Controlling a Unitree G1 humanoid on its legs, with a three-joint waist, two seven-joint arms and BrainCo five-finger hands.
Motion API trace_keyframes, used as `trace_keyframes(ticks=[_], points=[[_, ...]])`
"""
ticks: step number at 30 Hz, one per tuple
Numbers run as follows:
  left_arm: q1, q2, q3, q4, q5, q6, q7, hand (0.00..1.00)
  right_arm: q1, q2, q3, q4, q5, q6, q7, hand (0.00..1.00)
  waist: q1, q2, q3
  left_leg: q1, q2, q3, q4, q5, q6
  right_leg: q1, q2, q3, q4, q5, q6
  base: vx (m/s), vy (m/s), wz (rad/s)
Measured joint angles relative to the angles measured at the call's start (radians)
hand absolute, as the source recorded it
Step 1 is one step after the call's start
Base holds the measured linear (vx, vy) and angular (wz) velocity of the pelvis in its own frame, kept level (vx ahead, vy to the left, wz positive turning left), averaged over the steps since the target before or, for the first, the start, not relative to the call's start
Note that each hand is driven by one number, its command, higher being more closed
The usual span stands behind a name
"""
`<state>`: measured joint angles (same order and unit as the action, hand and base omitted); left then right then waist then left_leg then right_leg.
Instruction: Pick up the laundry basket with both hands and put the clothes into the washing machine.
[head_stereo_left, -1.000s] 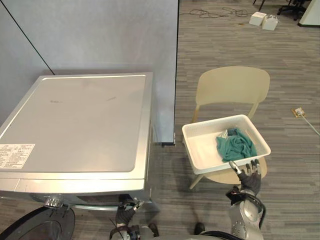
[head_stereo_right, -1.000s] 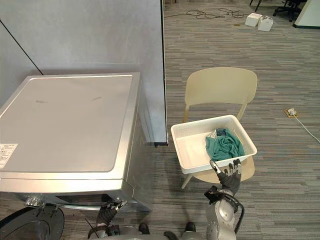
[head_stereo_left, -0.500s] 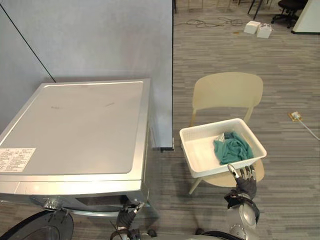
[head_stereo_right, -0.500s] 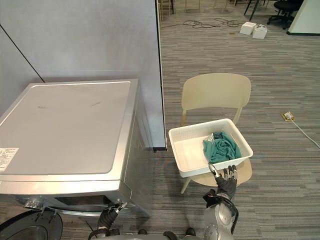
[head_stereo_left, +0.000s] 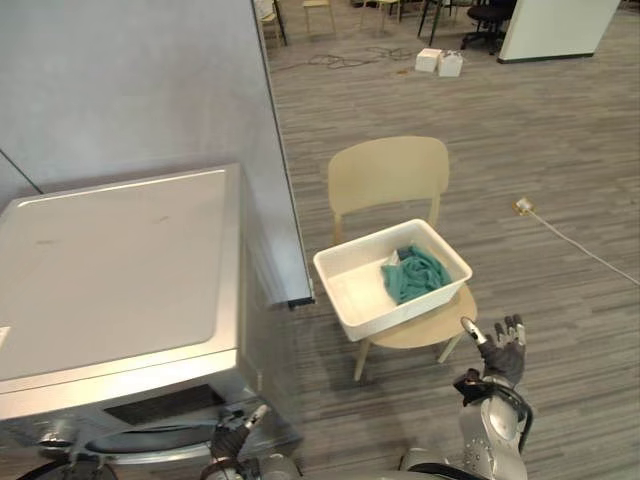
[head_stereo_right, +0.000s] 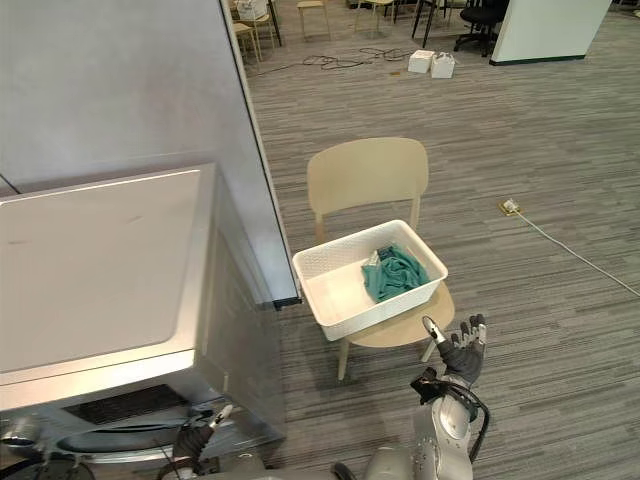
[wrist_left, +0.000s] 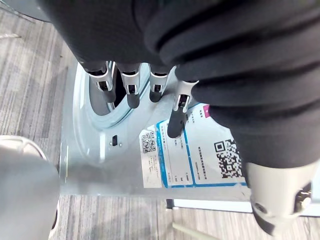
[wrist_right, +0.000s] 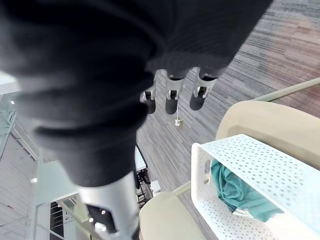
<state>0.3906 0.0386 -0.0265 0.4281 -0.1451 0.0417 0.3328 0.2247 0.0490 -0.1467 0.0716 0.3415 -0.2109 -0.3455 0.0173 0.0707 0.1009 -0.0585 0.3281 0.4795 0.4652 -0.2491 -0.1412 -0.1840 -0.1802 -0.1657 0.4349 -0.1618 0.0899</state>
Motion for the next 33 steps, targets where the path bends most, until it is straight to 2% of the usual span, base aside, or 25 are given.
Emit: trace_keyframes(ticks=[1,2,3,4,5,6,7,8,9,10,11,12,14,15,19,20,22,23,25,26,27,29,31,33], points=[[0.035,0.004,-0.002,-0.013,0.000,-0.001,-0.004,0.00,0.015,0.000,0.008,0.000,0.000,0.003,0.000,0.00,-0.001,0.019,-0.016,0.004,0.049,-0.001,-0.004,0.003,-0.006,0.004,0.046,-0.017,-0.005,-0.020,-0.026,0.10,-0.329,-0.27],[0.056,0.000,-0.003,-0.022,-0.003,-0.001,-0.005,0.00,0.026,0.001,0.010,0.000,-0.001,0.003,-0.001,0.00,-0.003,0.015,-0.023,0.005,0.072,0.002,-0.009,0.014,0.014,0.007,0.062,-0.030,-0.013,-0.030,-0.041,0.16,-0.328,-0.12],[0.076,-0.007,-0.015,-0.055,-0.004,-0.009,-0.029,0.00,0.044,0.009,0.009,0.000,-0.004,0.004,-0.003,0.00,0.002,0.020,-0.037,-0.006,0.112,0.015,0.029,0.051,0.161,0.023,0.092,-0.046,-0.030,-0.042,-0.067,0.17,-0.270,0.08],[0.078,-0.024,-0.018,-0.060,-0.012,-0.016,-0.048,0.00,0.055,0.006,0.005,0.000,-0.023,0.005,-0.015,0.00,0.001,0.017,-0.038,-0.043,0.161,0.019,0.110,0.093,0.286,0.054,0.124,-0.063,-0.059,-0.034,-0.101,0.23,-0.419,0.09],[0.078,-0.036,-0.025,-0.066,-0.011,-0.029,-0.058,0.00,0.055,0.001,0.006,0.000,-0.034,0.005,-0.023,0.00,0.002,0.019,-0.038,-0.056,0.184,0.018,0.150,0.109,0.297,0.071,0.144,-0.066,-0.073,-0.027,-0.106,0.25,-0.387,-0.03],[0.062,-0.053,-0.058,-0.077,-0.009,-0.049,-0.082,0.00,0.052,-0.008,0.003,-0.002,-0.041,0.007,-0.027,0.00,0.006,0.014,-0.037,-0.082,0.194,0.000,0.235,0.100,0.267,0.103,0.167,-0.066,-0.093,-0.024,-0.128,0.22,-0.278,-0.13],[0.047,-0.060,-0.076,-0.081,-0.009,-0.056,-0.094,0.00,0.050,-0.015,-0.001,-0.007,-0.043,0.010,-0.028,0.00,0.009,0.015,-0.037,-0.091,0.175,-0.010,0.274,0.082,0.240,0.119,0.169,-0.070,-0.105,-0.023,-0.134,0.23,-0.201,-0.08],[0.001,-0.071,-0.101,-0.087,0.000,-0.076,-0.114,0.00,0.046,-0.026,-0.010,-0.024,-0.053,0.013,-0.041,0.00,0.006,0.012,-0.039,-0.103,0.103,-0.009,0.304,0.053,0.202,0.136,0.163,-0.076,-0.126,-0.017,-0.143,0.13,-0.119,0.01],[-0.018,-0.076,-0.101,-0.093,0.000,-0.084,-0.116,0.00,0.041,-0.028,-0.012,-0.027,-0.064,0.013,-0.048,0.00,0.005,0.012,-0.039,-0.102,0.068,-0.001,0.293,0.048,0.197,0.140,0.163,-0.076,-0.134,-0.015,-0.147,0.13,-0.100,-0.02],[-0.041,-0.076,-0.100,-0.106,0.000,-0.094,-0.115,0.00,0.032,-0.029,-0.013,-0.028,-0.072,0.013,-0.054,0.00,0.004,0.013,-0.040,-0.100,0.018,0.015,0.246,0.046,0.194,0.148,0.164,-0.075,-0.143,-0.011,-0.152,0.12,-0.047,-0.05],[-0.069,-0.075,-0.096,-0.108,0.000,-0.106,-0.114,0.00,0.023,-0.029,-0.014,-0.028,-0.077,0.016,-0.063,0.00,0.004,0.013,-0.040,-0.088,-0.041,0.010,0.162,0.027,0.162,0.147,0.163,-0.074,-0.147,-0.011,-0.152,0.16,-0.038,-0.03],[-0.085,-0.075,-0.094,-0.107,0.000,-0.106,-0.111,0.00,0.012,-0.029,-0.026,-0.028,-0.078,0.018,-0.071,0.00,0.004,0.017,-0.042,-0.060,-0.099,-0.021,0.050,0.022,0.149,0.147,0.163,-0.077,-0.147,-0.011,-0.152,0.17,-0.032,0.03],[-0.096,-0.075,-0.094,-0.104,0.001,-0.106,-0.109,0.00,-0.006,-0.023,-0.053,-0.027,-0.080,0.019,-0.093,0.00,-0.002,0.017,-0.042,0.008,-0.144,-0.060,-0.098,0.018,0.134,0.149,0.159,-0.083,-0.149,-0.009,-0.148,0.12,-0.006,0.16],[-0.108,-0.074,-0.094,-0.097,0.001,-0.104,-0.109,0.00,-0.012,-0.016,-0.081,-0.028,-0.107,0.020,-0.110,0.00,-0.001,0.010,-0.037,0.021,-0.164,-0.067,-0.135,0.027,0.129,0.150,0.145,-0.092,-0.143,-0.008,-0.140,0.05,0.017,0.24],[-0.138,-0.065,-0.120,-0.025,0.020,-0.090,-0.111,0.00,-0.016,0.004,-0.185,-0.028,-0.161,0.023,-0.151,0.00,-0.018,-0.005,-0.027,0.045,-0.219,-0.144,-0.162,0.031,0.139,0.144,0.072,-0.149,0.006,-0.042,-0.075,0.00,0.067,0.65],[-0.135,-0.050,-0.129,-0.025,0.041,-0.088,-0.112,0.00,-0.023,0.007,-0.213,-0.028,-0.173,0.023,-0.164,0.00,-0.027,-0.013,-0.022,0.056,-0.235,-0.162,-0.177,0.039,0.149,0.140,0.054,-0.147,0.041,-0.042,-0.071,0.01,0.079,0.60],[-0.136,-0.039,-0.129,-0.026,0.056,-0.086,-0.112,0.00,-0.033,0.007,-0.240,-0.028,-0.196,0.023,-0.183,0.00,-0.028,-0.014,-0.024,0.051,-0.245,-0.184,-0.187,0.048,0.164,0.117,0.043,-0.128,0.070,-0.037,-0.063,0.03,0.072,0.47],[-0.137,-0.033,-0.128,-0.026,0.062,-0.086,-0.111,0.00,-0.041,0.007,-0.249,-0.028,-0.197,0.023,-0.193,0.00,-0.029,-0.010,-0.026,0.039,-0.247,-0.198,-0.187,0.051,0.168,0.099,0.040,-0.102,0.075,-0.054,-0.076,0.05,0.040,0.35],[-0.138,-0.019,-0.127,-0.026,0.061,-0.086,-0.108,0.00,-0.041,0.016,-0.253,-0.031,-0.197,0.025,-0.201,0.00,-0.028,-0.022,-0.027,0.014,-0.255,-0.221,-0.179,0.052,0.168,0.096,0.036,-0.040,0.007,-0.046,-0.072,0.04,-0.008,0.39],[-0.141,-0.015,-0.126,-0.024,0.061,-0.084,-0.109,0.00,-0.040,0.024,-0.256,-0.031,-0.197,0.028,-0.202,0.00,-0.029,-0.045,-0.023,-0.002,-0.270,-0.237,-0.166,0.052,0.166,0.115,0.036,0.023,-0.050,-0.027,-0.034,0.07,-0.076,0.49],[-0.140,-0.020,-0.127,-0.022,0.061,-0.081,-0.110,0.00,-0.040,0.023,-0.268,-0.032,-0.197,0.035,-0.202,0.00,-0.023,-0.049,-0.021,-0.005,-0.272,-0.249,-0.168,0.059,0.158,0.139,0.037,0.032,-0.090,-0.031,-0.028,0.07,-0.088,0.35],[-0.134,-0.037,-0.132,-0.022,0.061,-0.081,-0.112,0.00,-0.041,0.021,-0.270,-0.032,-0.201,0.048,-0.200,0.00,-0.002,-0.047,-0.021,-0.004,-0.271,-0.255,-0.183,0.066,0.147,0.160,0.045,0.029,-0.139,-0.031,-0.027,0.06,-0.079,0.08],[-0.128,-0.049,-0.138,-0.022,0.059,-0.081,-0.116,0.00,-0.045,0.017,-0.269,-0.032,-0.232,0.082,-0.193,0.00,0.001,-0.044,-0.023,-0.008,-0.269,-0.266,-0.189,0.074,0.139,0.170,0.053,0.023,-0.165,-0.027,-0.027,0.04,-0.074,0.17],[-0.125,-0.048,-0.140,-0.023,0.058,-0.081,-0.122,0.00,-0.086,-0.037,-0.298,-0.001,-0.269,0.127,-0.176,0.00,-0.001,-0.041,-0.020,-0.044,-0.269,-0.295,-0.189,0.082,0.136,0.168,0.057,-0.009,-0.182,-0.024,-0.030,0.01,-0.061,0.34]])
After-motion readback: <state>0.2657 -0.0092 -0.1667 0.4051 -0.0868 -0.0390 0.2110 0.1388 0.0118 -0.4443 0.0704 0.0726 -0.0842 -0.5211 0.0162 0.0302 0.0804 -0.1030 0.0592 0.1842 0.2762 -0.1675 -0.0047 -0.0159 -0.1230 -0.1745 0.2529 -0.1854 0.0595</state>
